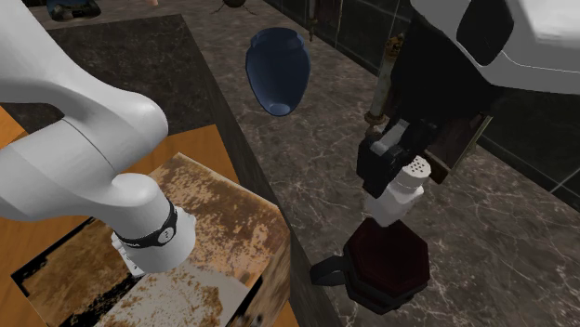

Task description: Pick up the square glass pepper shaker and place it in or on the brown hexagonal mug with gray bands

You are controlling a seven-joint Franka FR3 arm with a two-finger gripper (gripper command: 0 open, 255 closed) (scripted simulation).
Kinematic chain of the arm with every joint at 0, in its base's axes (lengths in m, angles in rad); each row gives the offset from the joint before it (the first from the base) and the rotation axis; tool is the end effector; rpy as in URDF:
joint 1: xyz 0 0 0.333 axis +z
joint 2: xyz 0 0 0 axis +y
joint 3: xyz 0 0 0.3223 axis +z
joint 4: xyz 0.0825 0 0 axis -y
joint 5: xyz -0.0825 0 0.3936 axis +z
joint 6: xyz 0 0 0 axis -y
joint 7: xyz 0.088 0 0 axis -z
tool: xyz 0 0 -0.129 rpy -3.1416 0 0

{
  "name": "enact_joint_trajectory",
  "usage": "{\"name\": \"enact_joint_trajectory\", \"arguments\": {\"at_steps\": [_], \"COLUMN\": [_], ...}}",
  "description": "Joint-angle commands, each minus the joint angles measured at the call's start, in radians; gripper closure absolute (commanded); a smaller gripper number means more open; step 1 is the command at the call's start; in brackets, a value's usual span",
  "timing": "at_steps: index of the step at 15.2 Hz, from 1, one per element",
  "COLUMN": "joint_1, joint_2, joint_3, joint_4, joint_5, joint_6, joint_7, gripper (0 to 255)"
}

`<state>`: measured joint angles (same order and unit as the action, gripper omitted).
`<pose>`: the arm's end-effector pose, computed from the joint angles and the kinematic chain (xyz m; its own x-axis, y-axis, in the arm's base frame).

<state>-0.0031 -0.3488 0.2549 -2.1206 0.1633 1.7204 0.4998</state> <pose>0.4322 0.1409 0.5274 0.9535 -0.2878 -0.0890 -0.2918 -0.9559 -0.0349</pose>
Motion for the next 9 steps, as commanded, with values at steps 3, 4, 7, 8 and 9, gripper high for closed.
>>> {"name": "enact_joint_trajectory", "arguments": {"at_steps": [3, 4, 7, 8, 9], "joint_1": [-0.009, -0.009, -0.008, -0.008, -0.007], "joint_2": [0.031, 0.032, 0.035, 0.037, 0.039], "joint_3": [-0.008, -0.007, -0.004, -0.003, -0.002], "joint_4": [-0.003, -0.016, -0.053, -0.065, -0.077], "joint_5": [-0.011, -0.01, -0.009, -0.008, -0.008], "joint_6": [0.032, 0.045, 0.086, 0.099, 0.113], "joint_7": [-0.017, -0.018, -0.021, -0.022, -0.022], "gripper": [255, 255, 255, 255, 255]}}
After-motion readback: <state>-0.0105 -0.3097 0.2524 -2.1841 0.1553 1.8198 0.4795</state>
